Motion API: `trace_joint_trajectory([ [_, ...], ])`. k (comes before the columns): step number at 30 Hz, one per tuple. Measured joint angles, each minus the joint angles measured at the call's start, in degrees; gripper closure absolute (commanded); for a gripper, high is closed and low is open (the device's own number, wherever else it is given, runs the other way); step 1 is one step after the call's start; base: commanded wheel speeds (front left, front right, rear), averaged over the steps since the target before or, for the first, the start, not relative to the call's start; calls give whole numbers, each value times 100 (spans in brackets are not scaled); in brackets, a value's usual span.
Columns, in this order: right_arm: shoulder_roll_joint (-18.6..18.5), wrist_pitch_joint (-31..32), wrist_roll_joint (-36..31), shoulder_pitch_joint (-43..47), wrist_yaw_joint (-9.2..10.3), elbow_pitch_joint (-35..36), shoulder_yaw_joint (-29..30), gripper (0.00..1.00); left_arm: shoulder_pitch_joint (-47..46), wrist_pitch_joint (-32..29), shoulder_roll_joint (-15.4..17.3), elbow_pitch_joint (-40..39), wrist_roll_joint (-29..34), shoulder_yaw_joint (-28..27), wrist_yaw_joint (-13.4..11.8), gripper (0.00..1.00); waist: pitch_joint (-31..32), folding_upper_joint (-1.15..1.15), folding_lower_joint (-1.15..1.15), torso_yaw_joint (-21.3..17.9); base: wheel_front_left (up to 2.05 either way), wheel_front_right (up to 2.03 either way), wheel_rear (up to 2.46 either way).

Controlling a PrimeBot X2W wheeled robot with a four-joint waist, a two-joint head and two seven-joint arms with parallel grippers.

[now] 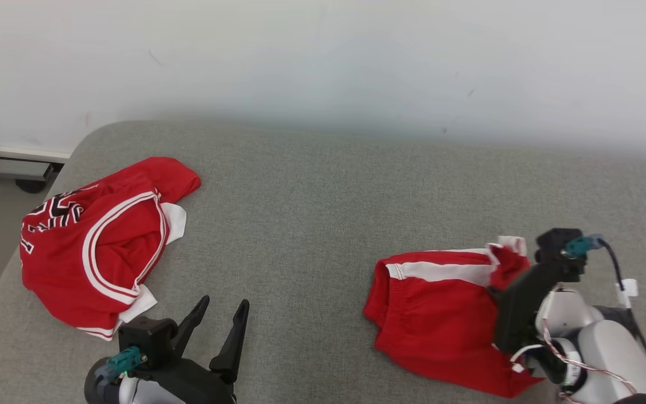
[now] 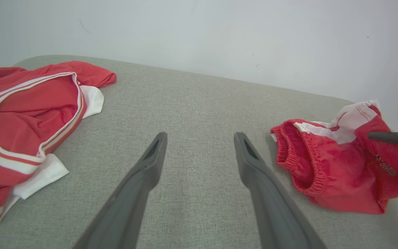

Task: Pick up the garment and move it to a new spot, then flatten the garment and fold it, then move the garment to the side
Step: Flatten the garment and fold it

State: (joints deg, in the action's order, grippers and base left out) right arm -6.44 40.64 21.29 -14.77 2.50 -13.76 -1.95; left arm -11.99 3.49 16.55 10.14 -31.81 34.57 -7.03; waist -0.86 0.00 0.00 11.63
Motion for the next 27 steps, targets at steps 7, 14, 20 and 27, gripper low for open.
trace_joint_trajectory([
  [7, 269, 197, 241, -250, -40, 204, -201, 100, 0, -46, -29, 1, -1, 81, 7, 0, 70, 0, 0, 63, 0, 0, 0],
  [14, 282, 335, 252, -437, 111, 89, -387, 100, 0, -52, -19, -3, -5, 80, 51, 0, 49, 0, 0, 153, 0, 0, 0],
  [20, 299, 382, 308, -604, 212, -118, -577, 100, -1, -52, -27, -5, -7, 78, 51, 0, 15, 0, 0, 199, 0, 0, 0],
  [27, 308, 423, 360, -706, 309, -333, -799, 100, -20, -76, -66, -3, -8, 93, 55, 0, -33, 0, 0, 299, 0, 0, 0],
])
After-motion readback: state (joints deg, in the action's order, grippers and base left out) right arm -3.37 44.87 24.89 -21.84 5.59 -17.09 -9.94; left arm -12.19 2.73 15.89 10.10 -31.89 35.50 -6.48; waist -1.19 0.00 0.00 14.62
